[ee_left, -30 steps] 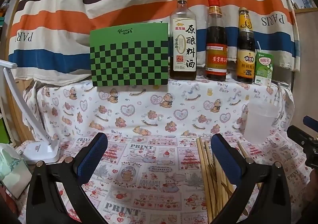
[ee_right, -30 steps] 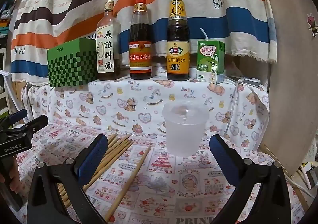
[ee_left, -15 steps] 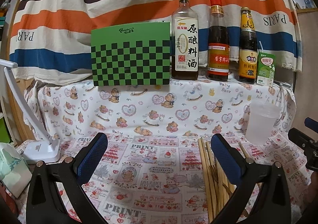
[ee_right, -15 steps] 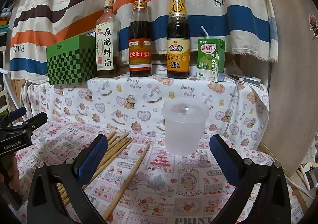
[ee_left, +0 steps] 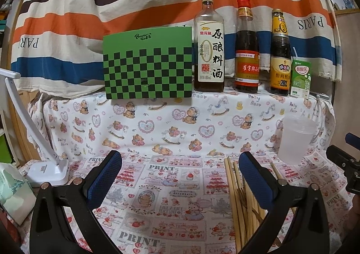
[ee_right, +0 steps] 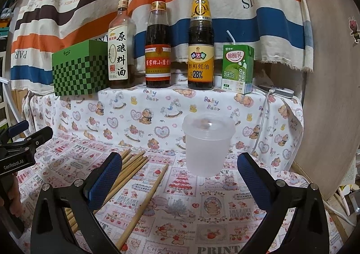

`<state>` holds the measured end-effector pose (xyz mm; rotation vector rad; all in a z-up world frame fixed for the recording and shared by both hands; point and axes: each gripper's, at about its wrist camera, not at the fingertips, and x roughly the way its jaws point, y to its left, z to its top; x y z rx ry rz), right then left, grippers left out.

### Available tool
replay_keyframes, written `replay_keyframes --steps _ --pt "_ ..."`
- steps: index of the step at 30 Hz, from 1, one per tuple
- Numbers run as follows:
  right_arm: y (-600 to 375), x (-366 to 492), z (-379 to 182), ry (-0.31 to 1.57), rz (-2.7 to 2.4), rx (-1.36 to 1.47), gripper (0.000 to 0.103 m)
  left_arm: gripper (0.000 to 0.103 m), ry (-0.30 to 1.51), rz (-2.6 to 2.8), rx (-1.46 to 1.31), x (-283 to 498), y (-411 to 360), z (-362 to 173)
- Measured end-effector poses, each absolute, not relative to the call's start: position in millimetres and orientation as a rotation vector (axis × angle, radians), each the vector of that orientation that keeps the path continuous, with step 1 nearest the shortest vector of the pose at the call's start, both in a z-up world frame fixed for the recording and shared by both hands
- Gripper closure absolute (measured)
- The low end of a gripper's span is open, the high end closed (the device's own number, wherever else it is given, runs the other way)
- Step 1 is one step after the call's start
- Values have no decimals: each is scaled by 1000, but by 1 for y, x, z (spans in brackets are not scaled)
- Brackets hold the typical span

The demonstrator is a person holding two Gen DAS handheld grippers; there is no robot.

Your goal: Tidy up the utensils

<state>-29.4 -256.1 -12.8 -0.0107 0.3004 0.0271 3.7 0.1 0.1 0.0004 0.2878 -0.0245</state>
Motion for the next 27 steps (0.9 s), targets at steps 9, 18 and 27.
replay_keyframes --steps 9,18,27 --pt "-255 -30 -12 296 27 -17 0 0 290 -23 1 4 2 -1" --pt "-255 -30 -13 297 27 -19 0 0 296 -22 5 6 2 -1" --pt "-256 -31 -13 300 32 -12 0 0 284 21 -4 3 4 0"
